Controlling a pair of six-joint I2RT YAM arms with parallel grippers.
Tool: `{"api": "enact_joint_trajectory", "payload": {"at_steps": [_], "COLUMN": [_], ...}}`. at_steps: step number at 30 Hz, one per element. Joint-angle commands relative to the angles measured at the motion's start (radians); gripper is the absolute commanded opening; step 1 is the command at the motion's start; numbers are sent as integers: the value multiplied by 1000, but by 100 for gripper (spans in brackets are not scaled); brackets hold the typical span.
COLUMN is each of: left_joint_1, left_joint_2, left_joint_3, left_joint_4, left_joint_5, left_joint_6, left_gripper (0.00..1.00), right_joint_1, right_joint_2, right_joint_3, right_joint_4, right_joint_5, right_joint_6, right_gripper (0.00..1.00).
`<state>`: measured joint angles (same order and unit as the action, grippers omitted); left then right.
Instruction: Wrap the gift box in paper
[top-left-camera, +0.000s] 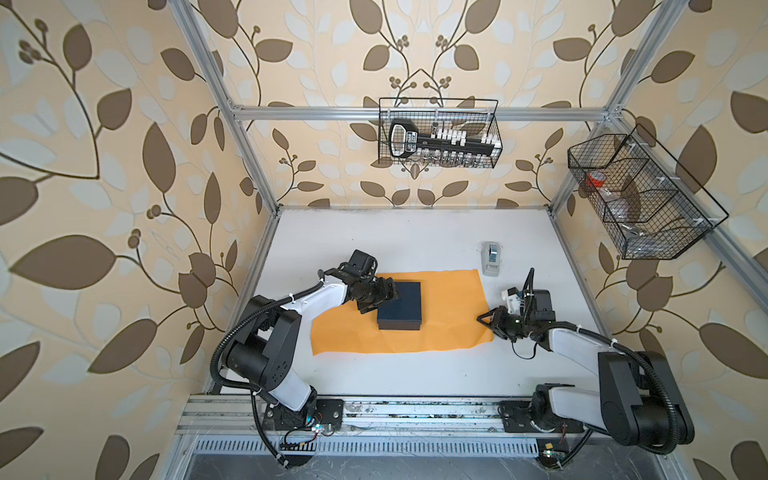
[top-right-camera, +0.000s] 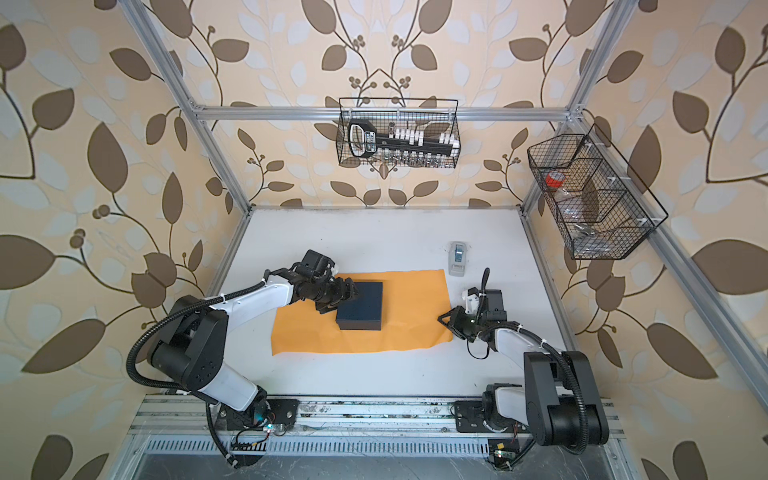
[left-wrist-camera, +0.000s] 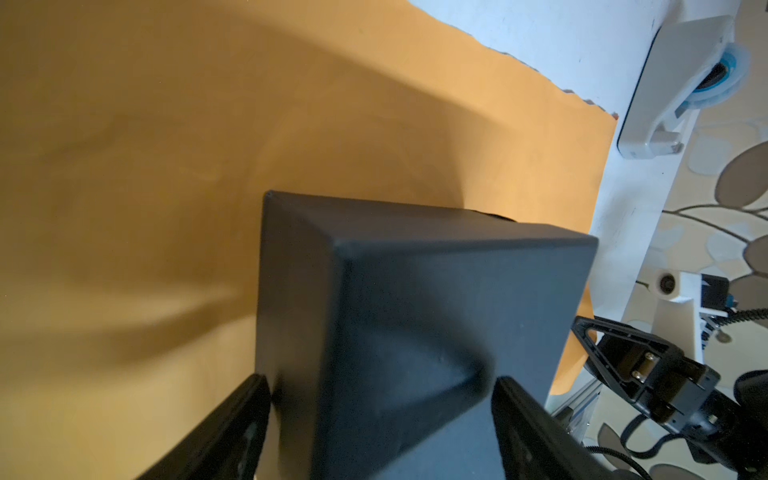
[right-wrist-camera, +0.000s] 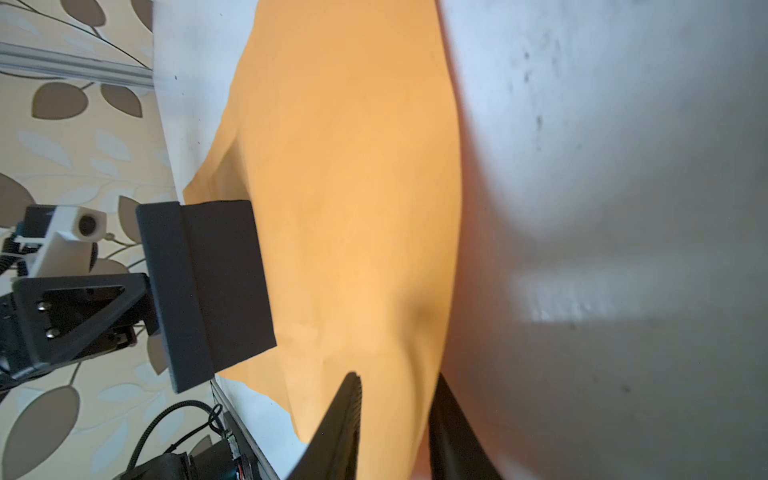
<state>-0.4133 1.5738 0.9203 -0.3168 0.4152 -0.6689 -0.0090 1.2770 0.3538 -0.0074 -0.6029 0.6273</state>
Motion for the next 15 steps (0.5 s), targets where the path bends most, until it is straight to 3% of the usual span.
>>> {"api": "enact_joint_trajectory", "payload": {"at_steps": [1, 9, 15], "left_joint_1": [-7, -7, -7], "left_joint_2": [-28, -36, -63], "left_joint_3": [-8, -13, -41], "left_joint_4": [9, 21, 62], "left_joint_5": [16, 47, 80], "left_joint_6": [-9, -22, -77], "left_gripper": [84, 83, 83], "right_joint_1": [-2, 70, 176], "right_joint_2": [-13, -151, -141], "right_joint_3": [8, 85, 162], "right_joint_4": [-2, -36, -1], "right_joint_5": [-22, -38, -27], "right_joint_6": [-5, 36, 88], "right_gripper": [25, 10, 0]}}
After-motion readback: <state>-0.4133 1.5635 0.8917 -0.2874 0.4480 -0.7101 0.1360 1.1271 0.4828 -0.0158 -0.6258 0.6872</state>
